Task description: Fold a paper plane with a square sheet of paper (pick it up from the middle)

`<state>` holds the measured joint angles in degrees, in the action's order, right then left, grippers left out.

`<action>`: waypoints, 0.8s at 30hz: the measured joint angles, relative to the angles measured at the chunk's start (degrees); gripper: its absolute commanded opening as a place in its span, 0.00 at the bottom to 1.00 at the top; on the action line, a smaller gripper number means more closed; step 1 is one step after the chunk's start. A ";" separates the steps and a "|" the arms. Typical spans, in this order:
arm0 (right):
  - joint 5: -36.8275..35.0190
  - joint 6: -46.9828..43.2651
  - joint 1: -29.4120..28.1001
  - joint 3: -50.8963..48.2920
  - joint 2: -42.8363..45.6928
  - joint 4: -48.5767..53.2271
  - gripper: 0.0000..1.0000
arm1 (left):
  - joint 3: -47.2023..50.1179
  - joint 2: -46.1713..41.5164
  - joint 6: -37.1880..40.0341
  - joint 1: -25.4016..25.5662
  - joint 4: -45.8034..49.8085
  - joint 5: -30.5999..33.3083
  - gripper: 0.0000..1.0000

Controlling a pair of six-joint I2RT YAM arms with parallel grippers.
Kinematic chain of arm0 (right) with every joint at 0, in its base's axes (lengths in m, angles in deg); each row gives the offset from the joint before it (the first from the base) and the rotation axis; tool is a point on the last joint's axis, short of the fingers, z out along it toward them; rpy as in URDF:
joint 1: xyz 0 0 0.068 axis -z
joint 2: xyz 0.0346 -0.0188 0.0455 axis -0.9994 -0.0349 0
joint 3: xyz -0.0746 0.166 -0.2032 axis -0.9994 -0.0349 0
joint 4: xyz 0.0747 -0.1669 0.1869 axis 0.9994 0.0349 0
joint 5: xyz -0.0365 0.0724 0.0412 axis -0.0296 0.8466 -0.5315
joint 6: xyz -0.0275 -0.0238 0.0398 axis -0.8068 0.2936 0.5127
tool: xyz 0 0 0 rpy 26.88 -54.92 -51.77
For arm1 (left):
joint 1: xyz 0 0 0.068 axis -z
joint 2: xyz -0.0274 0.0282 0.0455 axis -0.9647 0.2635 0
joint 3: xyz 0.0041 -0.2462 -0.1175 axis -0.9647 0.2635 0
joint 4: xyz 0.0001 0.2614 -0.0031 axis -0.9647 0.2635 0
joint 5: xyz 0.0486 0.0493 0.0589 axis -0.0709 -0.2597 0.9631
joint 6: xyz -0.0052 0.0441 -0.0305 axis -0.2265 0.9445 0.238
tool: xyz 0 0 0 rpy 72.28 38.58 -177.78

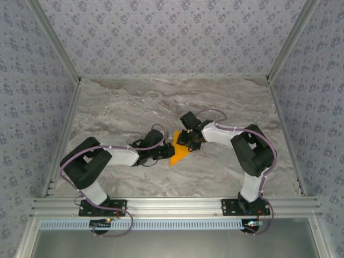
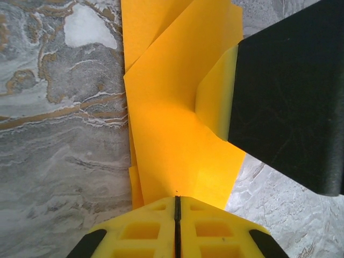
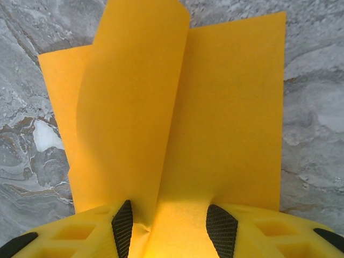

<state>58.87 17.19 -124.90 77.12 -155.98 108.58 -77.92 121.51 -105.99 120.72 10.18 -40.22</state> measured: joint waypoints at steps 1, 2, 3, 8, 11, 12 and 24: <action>0.00 0.00 -0.02 0.15 -0.07 0.13 0.51 | 0.00 0.11 0.00 0.00 0.02 0.00 0.10; -0.02 -0.11 -0.07 0.28 -0.15 0.31 0.51 | -0.02 0.31 0.00 0.00 0.02 0.00 0.10; -0.15 -0.15 -0.13 0.37 -0.24 0.44 0.51 | -0.02 0.59 0.00 0.00 0.04 0.00 0.10; -0.83 -0.35 -0.44 1.03 -0.66 1.22 0.51 | -0.04 1.09 0.00 -0.04 0.35 0.00 0.10; -1.09 -0.50 -0.55 1.57 -0.96 1.99 0.50 | -0.11 1.20 0.00 -0.04 0.42 -0.02 0.10; -1.20 -0.63 -0.61 1.75 -1.05 2.21 0.50 | -0.22 1.29 0.00 -0.04 0.46 0.00 0.10; -2.36 -1.27 -1.25 3.41 -2.16 4.15 0.53 | -0.42 1.75 0.00 -0.04 0.48 0.02 0.09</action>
<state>56.51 15.92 -126.15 80.52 -158.15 112.73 -78.33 123.26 -105.99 120.68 10.66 -40.20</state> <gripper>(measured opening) 0.522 0.095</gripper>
